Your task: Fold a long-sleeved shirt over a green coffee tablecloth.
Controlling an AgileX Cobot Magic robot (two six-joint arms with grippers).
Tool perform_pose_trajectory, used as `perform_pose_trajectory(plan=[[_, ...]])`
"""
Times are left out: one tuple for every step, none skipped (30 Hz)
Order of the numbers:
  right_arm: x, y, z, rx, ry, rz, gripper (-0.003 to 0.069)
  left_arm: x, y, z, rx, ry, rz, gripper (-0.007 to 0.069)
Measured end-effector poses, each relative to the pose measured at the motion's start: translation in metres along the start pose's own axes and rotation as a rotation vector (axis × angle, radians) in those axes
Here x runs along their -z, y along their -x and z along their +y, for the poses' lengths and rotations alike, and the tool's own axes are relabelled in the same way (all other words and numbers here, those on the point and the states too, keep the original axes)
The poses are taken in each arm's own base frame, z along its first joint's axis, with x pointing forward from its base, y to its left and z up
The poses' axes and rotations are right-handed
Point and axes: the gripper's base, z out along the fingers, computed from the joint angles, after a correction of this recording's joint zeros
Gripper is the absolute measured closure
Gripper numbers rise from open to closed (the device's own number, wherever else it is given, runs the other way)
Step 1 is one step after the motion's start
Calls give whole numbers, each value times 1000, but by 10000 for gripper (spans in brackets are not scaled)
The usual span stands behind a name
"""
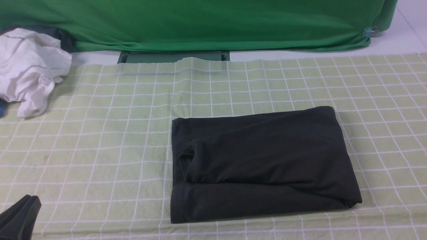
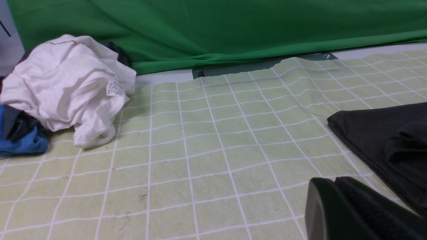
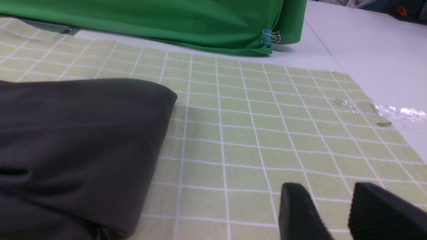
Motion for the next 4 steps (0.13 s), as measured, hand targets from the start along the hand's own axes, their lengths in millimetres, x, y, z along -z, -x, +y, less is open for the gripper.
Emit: perform_pose_trajectory(plan=[[0, 0, 0, 0, 0, 0, 419, 0, 0, 0, 0, 0, 0, 610], [0, 0, 0, 0, 0, 0, 419, 0, 0, 0, 0, 0, 0, 610], [0, 0, 0, 0, 0, 0, 419, 0, 0, 0, 0, 0, 0, 610], [0, 0, 0, 0, 0, 0, 419, 0, 0, 0, 0, 0, 0, 610]])
